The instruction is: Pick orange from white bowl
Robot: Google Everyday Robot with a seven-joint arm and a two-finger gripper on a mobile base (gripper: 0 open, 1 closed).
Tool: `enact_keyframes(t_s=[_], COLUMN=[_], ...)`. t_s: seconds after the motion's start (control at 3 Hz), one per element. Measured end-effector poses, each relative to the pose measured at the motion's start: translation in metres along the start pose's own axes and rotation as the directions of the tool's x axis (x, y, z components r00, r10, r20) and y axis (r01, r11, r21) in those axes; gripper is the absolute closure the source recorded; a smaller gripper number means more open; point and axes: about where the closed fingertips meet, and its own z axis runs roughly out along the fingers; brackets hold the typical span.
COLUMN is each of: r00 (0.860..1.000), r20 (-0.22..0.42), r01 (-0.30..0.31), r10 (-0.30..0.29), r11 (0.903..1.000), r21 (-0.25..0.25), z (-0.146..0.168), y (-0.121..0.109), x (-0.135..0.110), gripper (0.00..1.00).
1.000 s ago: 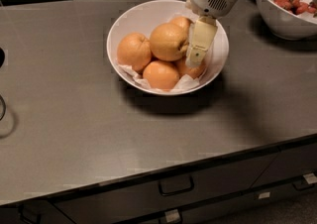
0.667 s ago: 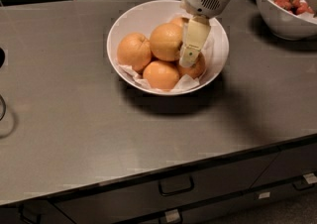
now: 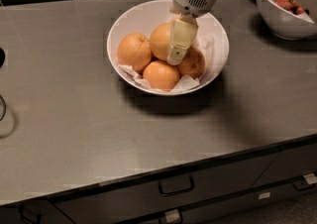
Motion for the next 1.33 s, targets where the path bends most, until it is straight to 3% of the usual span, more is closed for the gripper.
enact_keyframes(t_s=[0.67, 1.33], r00=[1.000, 1.000], r20=[-0.003, -0.007], r01=[-0.020, -0.023], r10=[0.019, 0.023], r11=[0.9997, 0.9994], r21=[-0.017, -0.026], z=[0.012, 0.015], y=[0.005, 0.007], x=[-0.002, -0.001], gripper=[0.23, 0.22])
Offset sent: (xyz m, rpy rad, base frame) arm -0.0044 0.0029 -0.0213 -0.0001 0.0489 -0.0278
